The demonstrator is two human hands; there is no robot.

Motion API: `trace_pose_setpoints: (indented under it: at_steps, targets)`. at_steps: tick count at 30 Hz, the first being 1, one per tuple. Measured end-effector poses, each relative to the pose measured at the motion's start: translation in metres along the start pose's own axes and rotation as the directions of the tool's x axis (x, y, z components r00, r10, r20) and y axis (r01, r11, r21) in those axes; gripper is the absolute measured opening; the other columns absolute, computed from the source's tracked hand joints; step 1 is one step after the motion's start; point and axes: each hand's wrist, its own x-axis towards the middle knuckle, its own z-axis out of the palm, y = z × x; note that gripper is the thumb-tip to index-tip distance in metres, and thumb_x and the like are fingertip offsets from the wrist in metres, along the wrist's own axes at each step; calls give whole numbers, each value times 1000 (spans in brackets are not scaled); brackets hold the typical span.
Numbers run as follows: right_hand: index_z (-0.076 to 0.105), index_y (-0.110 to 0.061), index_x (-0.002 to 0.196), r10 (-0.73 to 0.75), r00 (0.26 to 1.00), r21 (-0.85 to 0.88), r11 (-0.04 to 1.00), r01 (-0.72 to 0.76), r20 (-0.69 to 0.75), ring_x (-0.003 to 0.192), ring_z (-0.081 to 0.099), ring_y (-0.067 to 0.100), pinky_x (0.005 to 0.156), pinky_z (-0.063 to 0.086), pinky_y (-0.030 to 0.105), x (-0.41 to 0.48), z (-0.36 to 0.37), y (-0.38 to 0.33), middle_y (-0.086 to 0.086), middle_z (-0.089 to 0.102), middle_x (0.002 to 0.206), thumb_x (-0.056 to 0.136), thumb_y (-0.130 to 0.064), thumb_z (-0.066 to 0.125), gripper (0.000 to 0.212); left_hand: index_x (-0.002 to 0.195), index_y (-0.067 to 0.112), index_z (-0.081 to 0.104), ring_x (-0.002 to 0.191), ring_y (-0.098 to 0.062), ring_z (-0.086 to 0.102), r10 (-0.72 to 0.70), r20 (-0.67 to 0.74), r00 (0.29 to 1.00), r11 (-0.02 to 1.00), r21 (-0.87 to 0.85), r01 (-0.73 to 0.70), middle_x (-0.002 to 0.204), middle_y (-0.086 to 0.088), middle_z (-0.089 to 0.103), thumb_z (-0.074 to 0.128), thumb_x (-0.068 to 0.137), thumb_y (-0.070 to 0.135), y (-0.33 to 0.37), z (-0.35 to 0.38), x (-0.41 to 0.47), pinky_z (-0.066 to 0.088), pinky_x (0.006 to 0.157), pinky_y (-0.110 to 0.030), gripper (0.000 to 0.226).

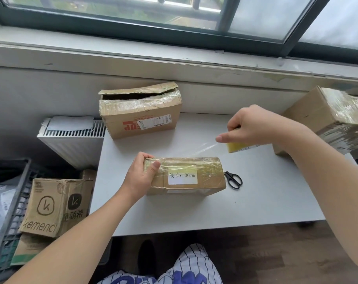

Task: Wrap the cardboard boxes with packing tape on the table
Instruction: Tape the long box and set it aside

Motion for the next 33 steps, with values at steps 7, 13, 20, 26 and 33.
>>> trace_pose_setpoints:
  at_steps: [7,13,20,26,33]
  targets:
    - [52,-10,56,-36,999,-71,997,33,-40,54,49,19,53,39,31,7,-5,-1,0,46,49,84,-64,69,62,105,29,51,97,-17,63,26,-13,1000,1000,10,-26,104,1,65,42,80,82,-2,0,1,49,79,-34,60]
    - [41,-14,55,97,989,82,991,-107,115,55,37,20,56,24,34,22,77,49,-1,35,53,82,-70,68,67,99,34,51,93,-10,59,25,-16,1000,1000,13,-25,99,4,63,41,96,56,-1,2,-2,41,75,-27,25]
    - [30,-18,57,122,971,151,977,-154,204,55,28,19,58,19,34,28,104,58,-4,26,54,80,-74,67,71,98,31,51,93,-15,59,22,-3,1000,1000,18,-22,99,1,63,41,97,50,1,1,-2,41,74,-27,21]
    - [30,-17,58,112,984,230,963,-142,141,54,27,17,59,18,34,14,86,58,-2,26,57,84,-68,68,68,99,30,51,95,-15,60,25,-15,1000,999,28,-25,101,1,64,41,96,49,1,2,-1,42,74,-26,22]
    - [31,-20,56,148,960,253,945,-209,237,52,26,15,55,18,33,15,118,61,-6,25,54,83,-73,65,69,100,31,52,96,-21,64,18,-20,1000,1000,21,-18,102,-2,66,45,96,54,-2,1,-4,52,79,-39,25]
